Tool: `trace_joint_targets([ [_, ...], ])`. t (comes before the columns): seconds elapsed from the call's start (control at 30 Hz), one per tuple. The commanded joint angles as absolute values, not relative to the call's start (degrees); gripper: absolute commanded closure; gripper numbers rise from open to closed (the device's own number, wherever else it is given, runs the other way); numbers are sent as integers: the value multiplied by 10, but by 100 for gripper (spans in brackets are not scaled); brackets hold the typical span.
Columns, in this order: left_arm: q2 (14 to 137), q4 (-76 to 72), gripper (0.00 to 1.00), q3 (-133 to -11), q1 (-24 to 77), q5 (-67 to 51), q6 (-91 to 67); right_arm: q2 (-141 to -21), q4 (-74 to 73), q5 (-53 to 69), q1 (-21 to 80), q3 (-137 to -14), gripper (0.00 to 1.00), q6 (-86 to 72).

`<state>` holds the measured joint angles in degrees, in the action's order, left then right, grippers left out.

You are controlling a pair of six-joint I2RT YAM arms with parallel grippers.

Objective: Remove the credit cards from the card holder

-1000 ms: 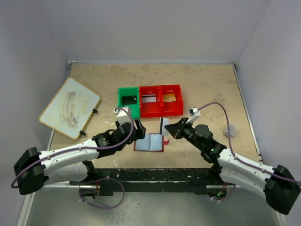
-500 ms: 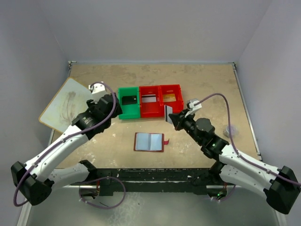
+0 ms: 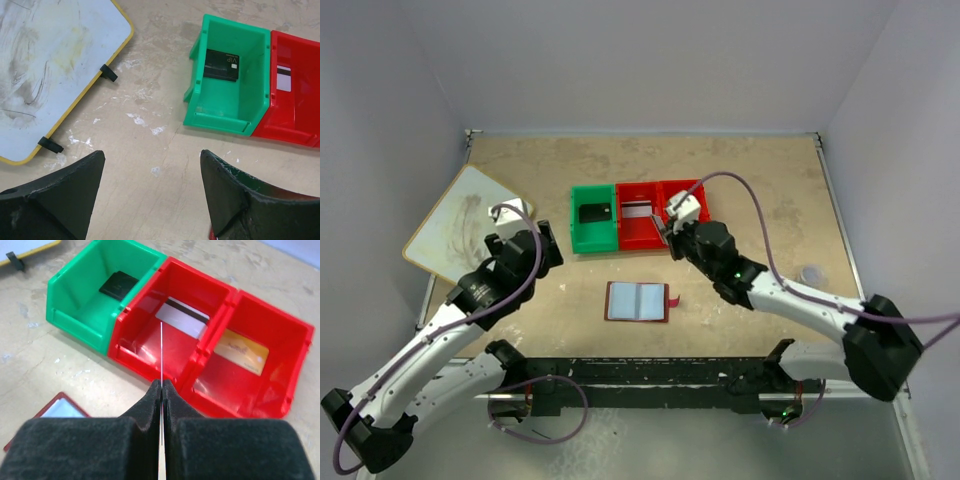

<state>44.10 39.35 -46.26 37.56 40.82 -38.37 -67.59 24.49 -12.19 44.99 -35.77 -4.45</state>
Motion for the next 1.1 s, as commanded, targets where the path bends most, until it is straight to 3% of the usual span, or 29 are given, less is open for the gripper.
trace_joint_targets([
  [0.0, 470, 416, 25, -480, 376, 438, -395, -774, 277, -89, 453, -466, 100, 72],
  [0.17, 488, 440, 25, -498, 376, 473, -399, -857, 276, -92, 453, -539, 100, 132],
  [0.4, 424, 405, 24, -479, 376, 448, -381, -922, 261, -113, 453, -609, 100, 226],
  [1.07, 406, 346, 24, -457, 376, 475, -372, -936, 269, -13, 404, -634, 100, 325],
])
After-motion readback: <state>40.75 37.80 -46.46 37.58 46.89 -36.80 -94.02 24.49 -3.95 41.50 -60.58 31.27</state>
